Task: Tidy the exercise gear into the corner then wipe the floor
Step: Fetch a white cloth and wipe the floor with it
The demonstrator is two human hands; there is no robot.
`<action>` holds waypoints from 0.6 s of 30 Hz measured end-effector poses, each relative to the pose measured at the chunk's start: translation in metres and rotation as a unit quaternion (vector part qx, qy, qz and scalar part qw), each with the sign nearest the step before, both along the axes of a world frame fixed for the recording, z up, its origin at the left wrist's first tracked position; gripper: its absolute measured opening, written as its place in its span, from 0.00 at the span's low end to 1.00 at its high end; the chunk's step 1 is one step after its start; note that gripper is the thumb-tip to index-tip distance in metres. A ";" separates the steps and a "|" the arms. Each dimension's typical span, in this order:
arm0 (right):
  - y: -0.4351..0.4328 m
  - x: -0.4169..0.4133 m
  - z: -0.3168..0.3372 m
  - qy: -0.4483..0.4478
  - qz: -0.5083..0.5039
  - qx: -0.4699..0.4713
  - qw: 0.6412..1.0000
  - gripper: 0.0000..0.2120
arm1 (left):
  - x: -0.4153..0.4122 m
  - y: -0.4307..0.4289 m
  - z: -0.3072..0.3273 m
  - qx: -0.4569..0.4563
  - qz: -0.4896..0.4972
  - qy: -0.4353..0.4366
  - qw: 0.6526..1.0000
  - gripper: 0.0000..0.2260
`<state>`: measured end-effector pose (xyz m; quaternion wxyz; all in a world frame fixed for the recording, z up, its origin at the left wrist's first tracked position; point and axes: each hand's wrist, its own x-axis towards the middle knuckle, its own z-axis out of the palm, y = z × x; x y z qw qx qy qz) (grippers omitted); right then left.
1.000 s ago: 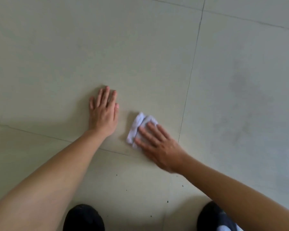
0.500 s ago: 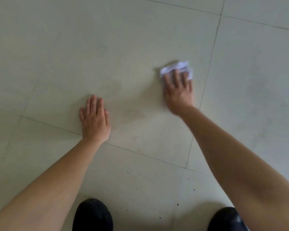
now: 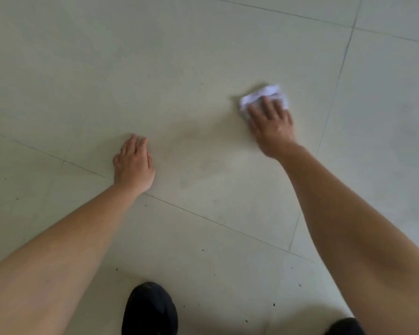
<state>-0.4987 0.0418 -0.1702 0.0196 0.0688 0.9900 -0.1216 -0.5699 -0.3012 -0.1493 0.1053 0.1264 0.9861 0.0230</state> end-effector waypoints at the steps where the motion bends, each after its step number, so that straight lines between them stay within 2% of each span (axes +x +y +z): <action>1: -0.005 -0.008 0.005 -0.035 -0.106 -0.037 0.993 0.23 | -0.005 -0.004 0.003 -0.004 -0.005 -0.010 1.000 0.21; 2: -0.019 -0.013 0.006 -0.039 -0.155 -0.061 0.985 0.24 | -0.010 -0.007 0.006 -0.008 -0.017 -0.015 1.000 0.21; 3: -0.039 -0.012 0.004 -0.029 -0.135 -0.053 0.989 0.25 | -0.014 -0.010 0.009 -0.012 -0.033 -0.017 0.999 0.20; 5: -0.090 0.006 -0.008 0.039 0.032 -0.010 0.999 0.25 | -0.025 -0.015 0.015 -0.018 -0.071 -0.011 0.997 0.19; 6: -0.115 0.025 -0.017 0.068 0.130 -0.007 0.989 0.24 | -0.032 -0.018 0.018 -0.025 -0.088 -0.007 0.996 0.18; 8: -0.159 0.070 -0.016 0.048 0.279 -0.010 0.959 0.26 | -0.048 -0.022 0.022 -0.047 -0.111 -0.007 0.993 0.18; 10: -0.180 0.098 0.000 -0.026 0.363 -0.020 0.931 0.29 | -0.066 -0.022 0.025 -0.070 -0.099 -0.018 0.992 0.18; 12: -0.172 0.087 0.001 -0.023 0.416 -0.032 0.909 0.27 | -0.086 -0.018 0.030 -0.083 -0.059 -0.034 0.994 0.18; 13: -0.162 0.071 -0.003 -0.010 0.423 -0.025 0.906 0.26 | -0.096 -0.016 0.033 -0.082 -0.039 -0.045 0.995 0.18; 15: -0.135 0.025 -0.016 0.018 0.375 0.015 0.927 0.25 | -0.115 -0.019 0.040 -0.071 -0.029 -0.056 0.995 0.19; 18: -0.105 -0.036 -0.002 0.029 0.114 0.003 0.993 0.24 | -0.137 -0.043 0.045 -0.055 -0.039 -0.046 0.997 0.22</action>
